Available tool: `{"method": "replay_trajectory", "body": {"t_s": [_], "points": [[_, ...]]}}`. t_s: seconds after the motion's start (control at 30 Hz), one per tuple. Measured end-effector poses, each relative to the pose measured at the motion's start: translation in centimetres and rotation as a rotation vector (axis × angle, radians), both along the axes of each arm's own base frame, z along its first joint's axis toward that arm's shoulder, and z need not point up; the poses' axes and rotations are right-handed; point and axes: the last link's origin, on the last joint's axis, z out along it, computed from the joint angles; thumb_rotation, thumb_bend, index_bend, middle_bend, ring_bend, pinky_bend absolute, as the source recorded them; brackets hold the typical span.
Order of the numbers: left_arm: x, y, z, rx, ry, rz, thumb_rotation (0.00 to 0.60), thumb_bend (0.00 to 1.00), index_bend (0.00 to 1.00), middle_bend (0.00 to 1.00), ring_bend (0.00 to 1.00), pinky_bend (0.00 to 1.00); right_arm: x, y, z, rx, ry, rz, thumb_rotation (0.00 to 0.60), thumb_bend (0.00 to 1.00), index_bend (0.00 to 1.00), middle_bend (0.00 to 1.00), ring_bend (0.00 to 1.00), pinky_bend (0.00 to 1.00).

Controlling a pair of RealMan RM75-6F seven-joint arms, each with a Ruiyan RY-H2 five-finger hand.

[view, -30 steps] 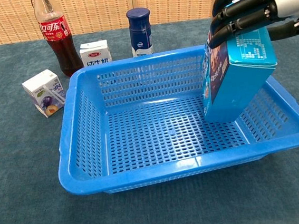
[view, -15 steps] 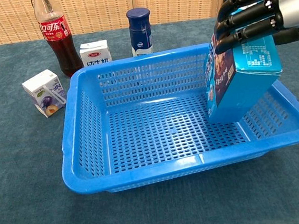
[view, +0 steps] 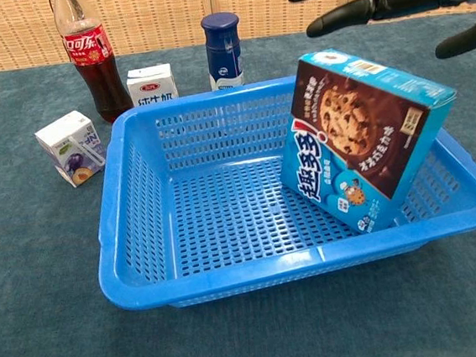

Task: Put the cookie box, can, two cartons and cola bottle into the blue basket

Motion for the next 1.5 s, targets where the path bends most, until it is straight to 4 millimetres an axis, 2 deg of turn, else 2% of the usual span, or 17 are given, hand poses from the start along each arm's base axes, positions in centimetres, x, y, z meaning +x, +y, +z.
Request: {"method": "replay_trajectory", "body": {"t_s": [0.33,0.53,0.87,1.03,1.2,1.33,1.5], "points": [[-0.1,0.1,0.1,-0.004,-0.01,0.002,0.6,0.0,0.0,0.0,0.0,0.0,-0.8,-1.2,3.7,-0.094,-0.119,-0.091,0.6,0.0,0.0,0.0,0.0,0.22],[0.0,0.0,0.1,-0.008,-0.013,-0.003,0.6,0.0,0.0,0.0,0.0,0.0,-2.0,-2.9,5.6,-0.064,-0.264,-0.285,0.6,0.0,0.0,0.0,0.0,0.21],[0.0,0.2,0.2,-0.014,-0.022,-0.005,0.6,0.0,0.0,0.0,0.0,0.0,-4.8,-6.9,7.0,0.166,-0.552,-0.71,0.6,0.0,0.0,0.0,0.0,0.17],[-0.2,0.6,0.2,-0.023,-0.031,0.004,0.6,0.0,0.0,0.0,0.0,0.0,-6.0,-7.9,6.6,0.249,-0.628,-0.847,0.6,0.0,0.0,0.0,0.0,0.14],[0.0,0.5,0.2,-0.026,-0.031,-0.004,0.6,0.0,0.0,0.0,0.0,0.0,-6.0,-8.8,5.2,0.41,-0.736,-0.976,0.6,0.0,0.0,0.0,0.0,0.11],[0.0,0.5,0.2,-0.026,-0.032,-0.005,0.6,0.0,0.0,0.0,0.0,0.0,-5.1,-9.8,3.7,0.562,-0.813,-1.065,0.6,0.0,0.0,0.0,0.0,0.11],[-0.1,0.5,0.2,-0.026,-0.03,-0.001,0.6,0.0,0.0,0.0,0.0,0.0,-2.6,-11.7,1.0,0.707,-0.851,-1.143,0.6,0.0,0.0,0.0,0.0,0.11]]}}
